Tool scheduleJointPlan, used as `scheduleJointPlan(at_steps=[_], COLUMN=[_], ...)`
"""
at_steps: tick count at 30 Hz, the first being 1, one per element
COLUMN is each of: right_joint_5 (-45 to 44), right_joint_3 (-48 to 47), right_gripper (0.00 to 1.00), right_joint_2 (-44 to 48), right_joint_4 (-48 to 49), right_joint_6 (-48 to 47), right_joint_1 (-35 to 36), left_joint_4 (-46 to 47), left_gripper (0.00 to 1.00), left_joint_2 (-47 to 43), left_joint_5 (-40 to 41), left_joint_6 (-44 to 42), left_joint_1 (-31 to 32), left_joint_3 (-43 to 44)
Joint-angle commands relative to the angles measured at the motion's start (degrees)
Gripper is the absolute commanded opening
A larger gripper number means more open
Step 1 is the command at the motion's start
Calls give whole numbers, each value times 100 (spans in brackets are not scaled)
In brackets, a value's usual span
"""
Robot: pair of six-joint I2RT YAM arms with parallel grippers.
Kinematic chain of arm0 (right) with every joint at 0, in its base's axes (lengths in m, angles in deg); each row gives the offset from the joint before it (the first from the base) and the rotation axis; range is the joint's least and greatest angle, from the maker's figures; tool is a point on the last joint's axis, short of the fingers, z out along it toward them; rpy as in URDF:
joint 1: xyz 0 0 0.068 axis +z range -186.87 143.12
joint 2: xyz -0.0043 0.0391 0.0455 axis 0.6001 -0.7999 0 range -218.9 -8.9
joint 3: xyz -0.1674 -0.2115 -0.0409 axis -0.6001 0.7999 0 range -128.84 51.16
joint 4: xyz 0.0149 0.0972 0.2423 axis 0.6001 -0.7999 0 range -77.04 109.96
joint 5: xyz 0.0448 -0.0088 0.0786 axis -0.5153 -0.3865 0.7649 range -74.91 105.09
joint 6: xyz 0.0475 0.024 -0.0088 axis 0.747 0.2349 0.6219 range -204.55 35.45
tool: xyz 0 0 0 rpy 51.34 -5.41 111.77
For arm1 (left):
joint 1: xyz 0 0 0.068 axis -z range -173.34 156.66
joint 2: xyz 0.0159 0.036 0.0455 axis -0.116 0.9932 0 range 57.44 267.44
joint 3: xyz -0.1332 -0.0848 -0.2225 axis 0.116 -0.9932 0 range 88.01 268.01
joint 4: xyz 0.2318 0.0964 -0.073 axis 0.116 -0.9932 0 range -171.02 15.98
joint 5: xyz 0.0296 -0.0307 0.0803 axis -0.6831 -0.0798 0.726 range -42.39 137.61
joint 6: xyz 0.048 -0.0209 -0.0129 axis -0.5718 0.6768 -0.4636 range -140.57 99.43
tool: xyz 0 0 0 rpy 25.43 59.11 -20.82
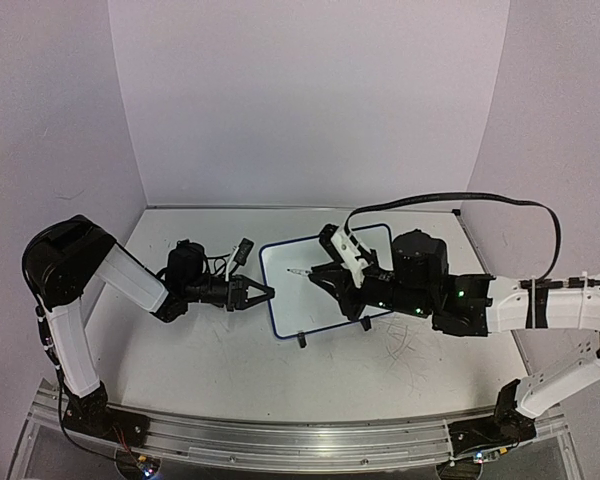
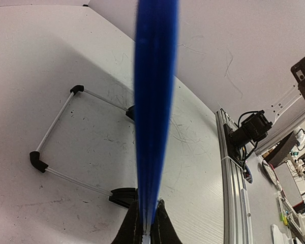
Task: Write a sentence on the whiteboard
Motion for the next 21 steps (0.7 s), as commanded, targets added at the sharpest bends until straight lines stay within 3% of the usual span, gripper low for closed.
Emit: scheduleJointPlan(at_steps=[1, 21], right_joint_5=[-234, -753], right_joint_3=[39, -623], right_gripper=[0, 0], right_joint_2=[48, -1071], right_joint_4=[345, 319], right_joint_6=[-18, -38], right_joint_1=[24, 29], left_joint_4=[-600, -891], left_gripper=[0, 0], left_joint_2=[64, -350], left_joint_5=[315, 704], left_joint_6=[-140, -164], left_joint_1=[23, 26], left_joint_3=[64, -1])
